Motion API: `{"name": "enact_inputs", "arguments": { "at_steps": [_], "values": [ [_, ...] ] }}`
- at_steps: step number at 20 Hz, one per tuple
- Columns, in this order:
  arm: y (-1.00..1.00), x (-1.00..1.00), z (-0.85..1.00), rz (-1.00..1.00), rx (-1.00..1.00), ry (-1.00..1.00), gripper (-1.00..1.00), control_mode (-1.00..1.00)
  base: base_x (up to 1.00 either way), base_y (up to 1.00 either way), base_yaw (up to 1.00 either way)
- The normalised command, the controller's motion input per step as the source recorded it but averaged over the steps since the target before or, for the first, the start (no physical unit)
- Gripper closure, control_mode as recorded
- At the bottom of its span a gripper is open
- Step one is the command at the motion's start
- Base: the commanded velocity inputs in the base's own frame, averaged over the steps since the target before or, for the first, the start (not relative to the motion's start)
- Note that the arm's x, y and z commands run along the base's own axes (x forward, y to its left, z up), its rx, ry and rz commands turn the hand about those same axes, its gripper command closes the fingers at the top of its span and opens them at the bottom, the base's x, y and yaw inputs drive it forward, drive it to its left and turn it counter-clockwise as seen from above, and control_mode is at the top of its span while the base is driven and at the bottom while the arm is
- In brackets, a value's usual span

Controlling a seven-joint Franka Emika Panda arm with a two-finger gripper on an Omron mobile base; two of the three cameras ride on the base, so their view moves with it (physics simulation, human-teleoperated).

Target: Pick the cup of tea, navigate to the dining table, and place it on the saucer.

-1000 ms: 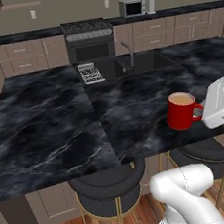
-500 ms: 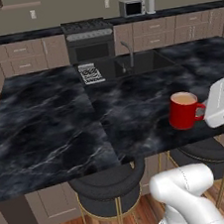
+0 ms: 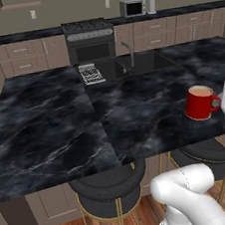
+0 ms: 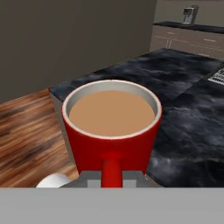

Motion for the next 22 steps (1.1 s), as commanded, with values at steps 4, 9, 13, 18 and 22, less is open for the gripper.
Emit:
{"name": "enact_inputs", "arguments": {
  "at_steps": [4,9,13,18,22],
  "values": [
    [-0.74,0.71,-0.15,0.00,0.00,0.14,1.00,-1.00,0.00,0.00,0.00],
    [-0.70,0.55,-0.39,0.00,0.00,0.02,1.00,-1.00,0.00,0.00,0.00],
    [-0.63,0.33,-0.51,0.00,0.02,-0.01,1.00,-1.00,0.00,0.00,0.00],
    [-0.46,0.44,-0.46,0.00,0.00,-0.01,1.00,-1.00,0.00,0.00,0.00],
    [-0.34,0.75,-0.24,0.00,0.00,0.03,1.00,-1.00,0.00,0.00,0.00]
  ]
}}
